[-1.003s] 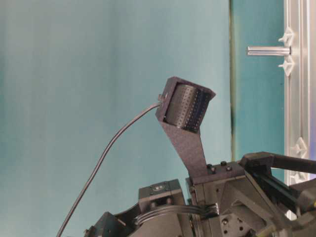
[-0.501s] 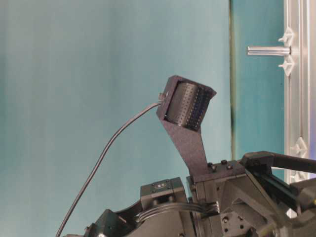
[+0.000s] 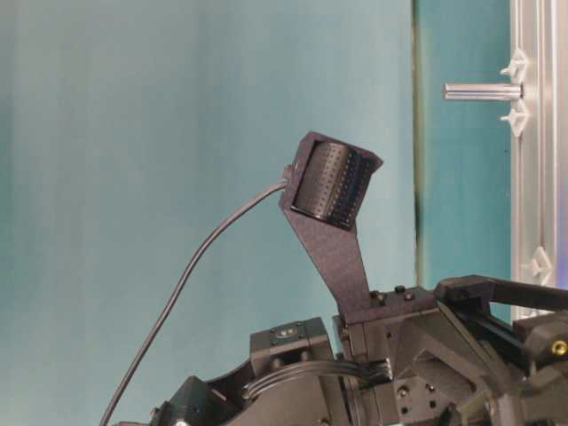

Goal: Insert the large gear onto the shaft.
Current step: 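Lift the blue gear with the left gripper and carry it over the rail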

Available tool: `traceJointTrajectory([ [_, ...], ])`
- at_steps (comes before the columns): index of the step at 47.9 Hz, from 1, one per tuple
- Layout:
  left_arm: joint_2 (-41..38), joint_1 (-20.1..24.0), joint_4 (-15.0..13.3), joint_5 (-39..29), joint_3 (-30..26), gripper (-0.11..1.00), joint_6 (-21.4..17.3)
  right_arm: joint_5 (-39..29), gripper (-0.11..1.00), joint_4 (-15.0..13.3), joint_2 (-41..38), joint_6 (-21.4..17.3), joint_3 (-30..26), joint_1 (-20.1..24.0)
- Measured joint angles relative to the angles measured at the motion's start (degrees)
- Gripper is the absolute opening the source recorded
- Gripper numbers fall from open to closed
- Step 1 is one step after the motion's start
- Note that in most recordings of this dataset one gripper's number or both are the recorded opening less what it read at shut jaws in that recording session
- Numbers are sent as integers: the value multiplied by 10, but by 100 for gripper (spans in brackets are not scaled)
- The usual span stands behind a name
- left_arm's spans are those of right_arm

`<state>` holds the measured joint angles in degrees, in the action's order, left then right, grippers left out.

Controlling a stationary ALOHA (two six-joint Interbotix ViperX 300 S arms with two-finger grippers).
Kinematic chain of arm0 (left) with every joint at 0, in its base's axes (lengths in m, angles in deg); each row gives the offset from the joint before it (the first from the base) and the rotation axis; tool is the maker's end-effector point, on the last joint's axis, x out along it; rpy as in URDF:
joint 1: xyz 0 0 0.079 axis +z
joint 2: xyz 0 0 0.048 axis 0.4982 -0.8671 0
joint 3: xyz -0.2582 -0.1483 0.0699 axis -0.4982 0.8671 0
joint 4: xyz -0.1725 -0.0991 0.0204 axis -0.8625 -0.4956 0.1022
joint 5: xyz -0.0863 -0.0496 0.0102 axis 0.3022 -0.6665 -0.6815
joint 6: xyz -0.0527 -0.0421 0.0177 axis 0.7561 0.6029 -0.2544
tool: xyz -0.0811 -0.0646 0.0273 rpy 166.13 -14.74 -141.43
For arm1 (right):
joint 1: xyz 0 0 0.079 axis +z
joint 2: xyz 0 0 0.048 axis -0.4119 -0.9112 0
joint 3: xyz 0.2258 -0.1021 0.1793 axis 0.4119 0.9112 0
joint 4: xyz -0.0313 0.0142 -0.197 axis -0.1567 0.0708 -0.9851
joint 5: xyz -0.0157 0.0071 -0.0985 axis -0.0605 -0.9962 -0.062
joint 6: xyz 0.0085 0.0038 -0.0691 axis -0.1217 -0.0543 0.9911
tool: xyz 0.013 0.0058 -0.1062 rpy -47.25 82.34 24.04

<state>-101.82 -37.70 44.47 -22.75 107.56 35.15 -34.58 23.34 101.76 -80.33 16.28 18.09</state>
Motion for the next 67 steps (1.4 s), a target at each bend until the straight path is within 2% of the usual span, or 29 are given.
traceJointTrajectory([
  [20, 2, 0, -1, 1, -5, 79, -18, 2, 60, 0, -1, 0, 1, 1],
  [37, 2, 1, -1, 2, -42, 79, -27, 8, 60, -1, 0, 0, 3, 0],
  [67, 2, 7, 0, -105, -123, 79, -126, 26, 60, 0, 0, 0, 9, 1],
])
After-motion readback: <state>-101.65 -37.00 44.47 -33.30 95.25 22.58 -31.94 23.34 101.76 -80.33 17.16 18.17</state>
